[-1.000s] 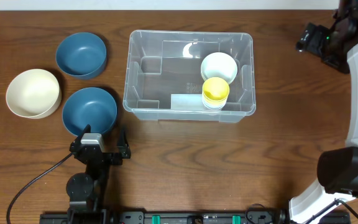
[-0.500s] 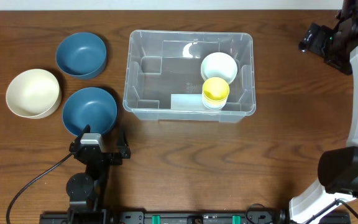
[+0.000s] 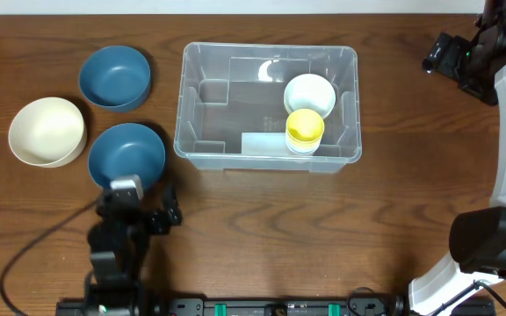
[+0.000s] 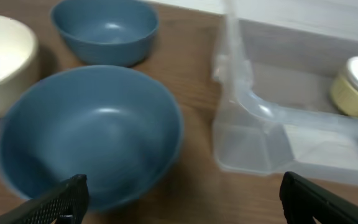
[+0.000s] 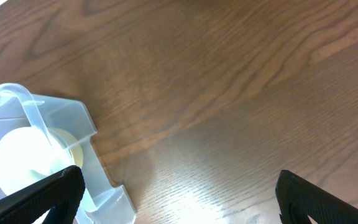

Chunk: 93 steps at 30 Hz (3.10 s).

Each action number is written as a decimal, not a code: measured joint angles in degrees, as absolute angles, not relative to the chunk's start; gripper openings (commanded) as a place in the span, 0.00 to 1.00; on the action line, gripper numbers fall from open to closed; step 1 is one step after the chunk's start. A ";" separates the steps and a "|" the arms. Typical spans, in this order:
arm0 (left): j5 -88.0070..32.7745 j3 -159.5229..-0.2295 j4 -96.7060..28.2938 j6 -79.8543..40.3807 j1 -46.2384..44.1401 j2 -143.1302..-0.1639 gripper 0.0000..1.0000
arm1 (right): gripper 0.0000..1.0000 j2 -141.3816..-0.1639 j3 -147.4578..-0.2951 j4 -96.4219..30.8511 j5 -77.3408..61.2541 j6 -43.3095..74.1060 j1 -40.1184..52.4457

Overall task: Pack container
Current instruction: 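Move the left gripper to the cream bowl and grasp its rim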

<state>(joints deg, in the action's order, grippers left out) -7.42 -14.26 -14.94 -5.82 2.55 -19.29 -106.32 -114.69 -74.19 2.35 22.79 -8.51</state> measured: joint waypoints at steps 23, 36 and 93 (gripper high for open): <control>-5.34 -65.84 -28.71 6.15 23.44 -77.71 0.98 | 0.99 -106.32 -114.69 -74.28 2.37 22.79 -8.51; -4.75 -66.24 -23.00 9.39 27.64 -92.75 0.98 | 0.99 -106.32 -114.69 -74.26 2.35 22.79 -8.51; -17.61 -66.54 -20.53 -5.91 25.74 -73.47 0.05 | 0.99 -106.32 -114.69 -74.26 2.37 22.79 -8.51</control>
